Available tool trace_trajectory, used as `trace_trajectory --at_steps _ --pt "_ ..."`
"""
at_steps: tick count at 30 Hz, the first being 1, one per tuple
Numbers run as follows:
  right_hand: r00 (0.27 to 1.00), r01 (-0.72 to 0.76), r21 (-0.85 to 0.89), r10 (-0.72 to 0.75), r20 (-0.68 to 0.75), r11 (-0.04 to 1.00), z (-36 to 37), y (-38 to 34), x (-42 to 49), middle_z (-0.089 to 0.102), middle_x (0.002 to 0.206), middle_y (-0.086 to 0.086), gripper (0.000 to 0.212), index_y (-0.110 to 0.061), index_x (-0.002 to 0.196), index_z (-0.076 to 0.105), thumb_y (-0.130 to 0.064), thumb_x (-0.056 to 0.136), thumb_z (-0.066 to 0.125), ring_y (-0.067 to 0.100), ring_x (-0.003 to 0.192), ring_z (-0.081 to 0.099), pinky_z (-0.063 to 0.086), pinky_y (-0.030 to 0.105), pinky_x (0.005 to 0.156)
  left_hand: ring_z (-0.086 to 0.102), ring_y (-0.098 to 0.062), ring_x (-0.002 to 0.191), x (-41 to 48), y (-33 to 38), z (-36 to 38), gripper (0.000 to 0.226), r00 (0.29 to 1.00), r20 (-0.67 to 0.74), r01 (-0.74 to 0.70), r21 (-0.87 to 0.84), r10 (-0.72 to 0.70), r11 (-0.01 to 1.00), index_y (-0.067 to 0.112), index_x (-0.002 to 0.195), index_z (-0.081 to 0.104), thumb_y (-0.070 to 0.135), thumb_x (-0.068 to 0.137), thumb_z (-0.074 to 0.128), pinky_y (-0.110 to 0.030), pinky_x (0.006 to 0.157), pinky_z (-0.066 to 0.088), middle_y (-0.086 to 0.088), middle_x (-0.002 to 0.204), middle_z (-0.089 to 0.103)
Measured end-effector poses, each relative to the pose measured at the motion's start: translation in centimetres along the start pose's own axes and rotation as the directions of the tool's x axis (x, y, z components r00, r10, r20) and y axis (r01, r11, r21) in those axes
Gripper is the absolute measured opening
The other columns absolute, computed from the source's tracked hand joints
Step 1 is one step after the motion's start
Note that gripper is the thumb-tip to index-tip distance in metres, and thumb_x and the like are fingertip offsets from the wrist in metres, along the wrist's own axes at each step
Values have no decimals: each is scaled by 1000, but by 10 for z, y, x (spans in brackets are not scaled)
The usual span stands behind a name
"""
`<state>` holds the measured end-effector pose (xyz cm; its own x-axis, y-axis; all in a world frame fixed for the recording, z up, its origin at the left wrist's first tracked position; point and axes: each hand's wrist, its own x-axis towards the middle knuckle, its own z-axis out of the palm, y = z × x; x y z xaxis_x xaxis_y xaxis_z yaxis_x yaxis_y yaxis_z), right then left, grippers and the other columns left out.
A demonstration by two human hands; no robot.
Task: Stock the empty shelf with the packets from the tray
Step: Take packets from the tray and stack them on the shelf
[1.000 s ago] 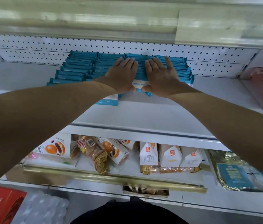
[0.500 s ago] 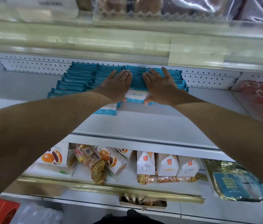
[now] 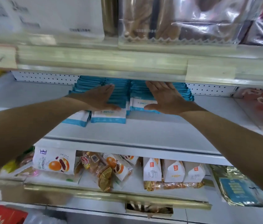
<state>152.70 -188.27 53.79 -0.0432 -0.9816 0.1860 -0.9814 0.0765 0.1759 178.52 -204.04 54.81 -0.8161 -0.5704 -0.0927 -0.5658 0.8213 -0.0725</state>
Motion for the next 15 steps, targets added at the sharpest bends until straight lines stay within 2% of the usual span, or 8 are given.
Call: trace_trajectory --at_steps 3,5,10,15 --pt "997 71 99 -70 -13 993 -3 -41 10 10 171 2 110 -15 163 7 -83 86 44 21 157 6 6 44 128 -5 -23 157 -19 -31 4 125 991 129 -38 50 31 998 16 161 -14 89 78 45 -35 123 -3 -4 170 -13" --pt "995 103 131 -104 1 986 -3 -68 19 8 171 2 117 -14 163 7 -90 81 40 19 158 1 5 44 128 -9 -22 157 -23 -45 6 133 986 161 -57 87 42 995 18 160 -19 93 73 47 -37 123 -6 -3 169 -18" --pt "985 101 19 -103 139 995 2 -111 35 -1 172 4 127 -11 163 2 -92 76 44 19 158 -6 -1 43 128 -17 -17 155 -17 -58 14 141 979 157 -153 135 132 979 22 158 -25 99 65 48 -43 127 -6 1 167 -25" --pt "993 25 -75 -16 119 997 13 -120 48 10 171 7 119 -8 162 10 -85 80 49 23 158 0 -2 47 127 -18 -14 155 -3 -60 28 133 981 60 -190 172 182 967 18 160 -19 91 73 51 -43 126 -8 1 169 -19"
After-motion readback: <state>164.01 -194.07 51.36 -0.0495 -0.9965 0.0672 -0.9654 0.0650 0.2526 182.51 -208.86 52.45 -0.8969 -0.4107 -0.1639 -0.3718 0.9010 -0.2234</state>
